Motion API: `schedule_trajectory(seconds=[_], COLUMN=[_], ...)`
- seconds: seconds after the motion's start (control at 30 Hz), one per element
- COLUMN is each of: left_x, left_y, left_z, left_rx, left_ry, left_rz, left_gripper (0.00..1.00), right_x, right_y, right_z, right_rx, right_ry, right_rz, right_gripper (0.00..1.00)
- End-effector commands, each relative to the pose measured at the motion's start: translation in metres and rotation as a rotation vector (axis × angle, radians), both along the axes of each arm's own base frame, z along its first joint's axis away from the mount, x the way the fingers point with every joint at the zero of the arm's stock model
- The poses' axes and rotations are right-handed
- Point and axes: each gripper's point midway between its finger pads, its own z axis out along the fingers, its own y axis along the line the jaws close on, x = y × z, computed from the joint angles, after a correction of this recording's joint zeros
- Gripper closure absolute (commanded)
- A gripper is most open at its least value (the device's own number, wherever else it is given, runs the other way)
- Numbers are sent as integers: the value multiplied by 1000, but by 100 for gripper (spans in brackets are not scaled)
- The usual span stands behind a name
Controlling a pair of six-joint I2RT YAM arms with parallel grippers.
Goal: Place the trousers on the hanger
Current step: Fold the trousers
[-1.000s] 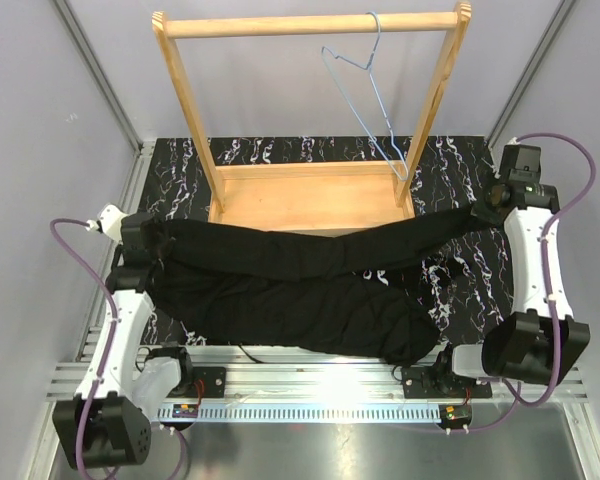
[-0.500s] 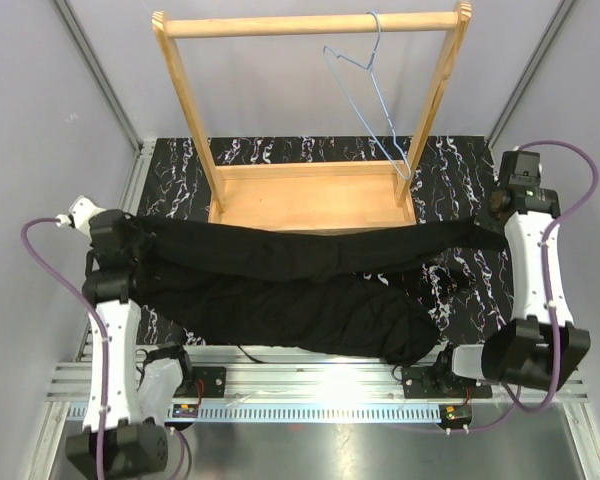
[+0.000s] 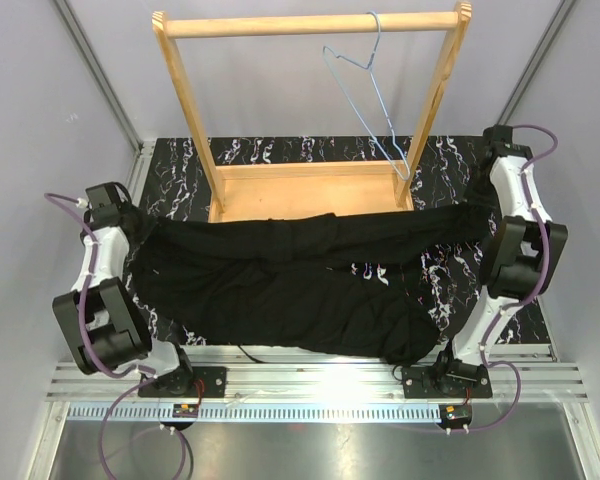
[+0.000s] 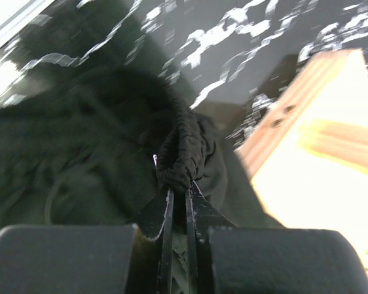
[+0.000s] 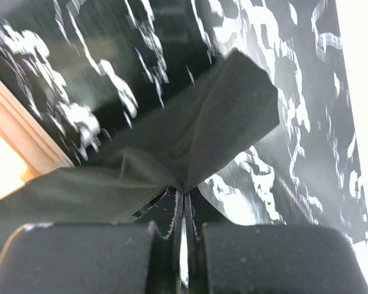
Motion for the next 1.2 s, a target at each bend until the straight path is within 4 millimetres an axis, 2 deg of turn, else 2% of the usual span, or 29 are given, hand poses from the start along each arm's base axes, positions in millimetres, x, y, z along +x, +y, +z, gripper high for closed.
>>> schedule_trajectory(seconds=[0.0,0.03,0.07,0.13,0.17,0.23,0.27,0.3,0.37,0.4,0.47,0.53,0.63,0.67,0.7,0.73,0.8,0.83,0.87,0.9,0.93,0.97,1.0,1.07,1.17], left_x=[46,50,54,62,67,77,85,91,103,107,115,122,128,130,131,131,132,131,131,130,129,127,127,126,127], left_y=[3,2,4,7,9,9,9,7,6,5,5,6,6,5,5,4,3,3,1,2,3,1,2,-2,-5], left_z=[49,45,46,49,52,49,55,43,43,34,31,37,43,47,48,49,50,50,49,48,47,44,43,38,33], left_rx=[-18,-32,-34,-34,-34,-56,-61,-86,-92,-100,-98,-96,-87,-79,-74,-69,-63,-60,-58,-53,-47,-48,-45,-50,-68], left_ry=[-182,-174,-178,-189,-200,-202,-215,-190,-188,-168,-179,-222,-249,-257,-259,-260,-262,-261,-259,-257,-256,-251,-257,-250,-243], left_rz=[-46,-53,-49,-47,-41,-51,-56,-70,-95,-103,-103,-94,-97,-105,-110,-118,-123,-128,-134,-133,-134,-134,-135,-139,-151], left_gripper=[100,100,100,100,100,100,100,100,100,100,100,100,100,100,100,100,100,100,100,100,100,100,100,100,100], right_x=[39,44,57,68,80,89,100,104,114,116,122,129,140,138,139,141,144,139,134,136,130,125,123,112,93], right_y=[-10,-10,-8,-7,-7,-5,-7,-6,-6,-6,-7,-10,-19,-21,-25,-31,-39,-42,-42,-43,-39,-36,-33,-25,-13], right_z=[12,9,6,3,0,-4,-7,-10,-16,-19,-22,-22,-1,10,18,24,59,61,85,94,88,101,101,82,42], right_rx=[-9,1,21,41,55,74,77,86,101,106,104,86,34,14,-3,-33,-61,-76,-86,-90,-79,-75,-64,-23,39], right_ry=[-57,-51,-62,-64,-73,-69,-76,-72,-69,-67,-83,-117,-210,-236,-262,-291,-395,-402,-457,-497,-486,-517,-523,-484,-382], right_rz=[28,30,40,40,46,50,51,51,54,55,55,46,28,18,3,-18,-50,-69,-78,-79,-73,-71,-66,-67,-65], right_gripper=[100,100,100,99,99,99,97,96,94,93,88,85,80,77,63,54,31,27,25,23,20,20,19,19,20])
